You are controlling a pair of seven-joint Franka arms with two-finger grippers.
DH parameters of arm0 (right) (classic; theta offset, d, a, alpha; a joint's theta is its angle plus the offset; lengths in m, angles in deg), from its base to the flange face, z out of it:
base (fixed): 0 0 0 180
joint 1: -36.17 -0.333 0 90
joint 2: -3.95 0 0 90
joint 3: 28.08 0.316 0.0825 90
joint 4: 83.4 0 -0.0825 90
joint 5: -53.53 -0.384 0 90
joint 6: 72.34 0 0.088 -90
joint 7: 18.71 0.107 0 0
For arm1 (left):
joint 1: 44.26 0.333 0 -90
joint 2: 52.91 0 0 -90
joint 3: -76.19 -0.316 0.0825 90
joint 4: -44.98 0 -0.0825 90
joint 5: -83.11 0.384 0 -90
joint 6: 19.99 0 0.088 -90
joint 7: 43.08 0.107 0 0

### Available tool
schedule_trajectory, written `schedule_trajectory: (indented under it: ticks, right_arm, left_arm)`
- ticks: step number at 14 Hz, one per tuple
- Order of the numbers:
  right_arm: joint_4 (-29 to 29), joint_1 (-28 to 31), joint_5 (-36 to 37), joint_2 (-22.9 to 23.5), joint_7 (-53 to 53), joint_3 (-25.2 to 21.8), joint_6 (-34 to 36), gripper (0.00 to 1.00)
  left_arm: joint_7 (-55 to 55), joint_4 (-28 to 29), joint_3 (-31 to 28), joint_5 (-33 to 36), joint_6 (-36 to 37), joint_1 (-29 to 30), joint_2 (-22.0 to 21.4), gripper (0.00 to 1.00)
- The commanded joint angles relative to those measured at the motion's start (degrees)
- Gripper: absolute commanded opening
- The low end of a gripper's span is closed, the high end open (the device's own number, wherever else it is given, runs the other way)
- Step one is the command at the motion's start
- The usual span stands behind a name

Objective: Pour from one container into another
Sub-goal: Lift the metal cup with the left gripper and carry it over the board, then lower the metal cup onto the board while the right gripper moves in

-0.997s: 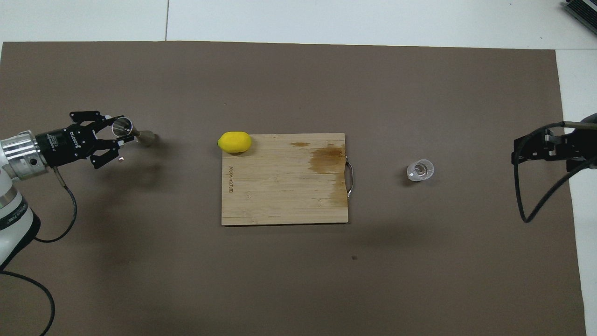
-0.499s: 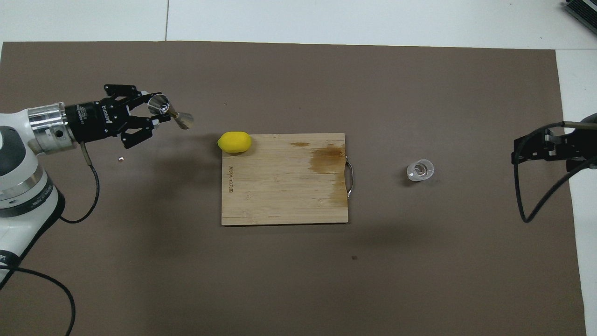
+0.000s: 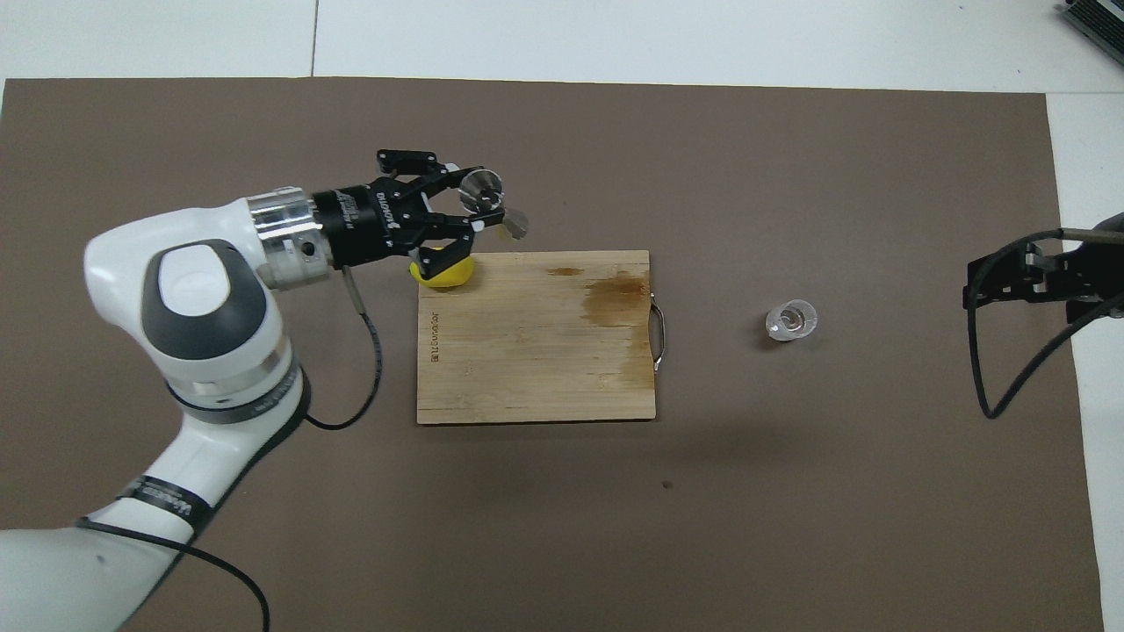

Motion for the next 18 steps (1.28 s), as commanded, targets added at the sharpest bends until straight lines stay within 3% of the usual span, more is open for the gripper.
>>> schedule_trajectory:
  ticks: [1, 4, 18]
  right_arm:
    - [0.1, 0.6, 0.2, -0.1, -0.9, 0.4, -0.2, 1.0]
    - [0.0, 0.6, 0.2, -0.1, -0.9, 0.4, -0.2, 1.0]
    - [0.0, 0.7, 0.2, -0.1, -0.9, 0.4, -0.2, 1.0]
  left_arm:
    - [0.0, 0.6, -0.9, -4.4, -11.9, -9.6, 0.9, 0.0]
    - [-0.2, 0.6, -1.0, -5.7, -23.5, -17.1, 3.0, 0.0]
    - [0.8, -3.6, -1.0, -3.7, -24.0, -17.7, 9.8, 0.0]
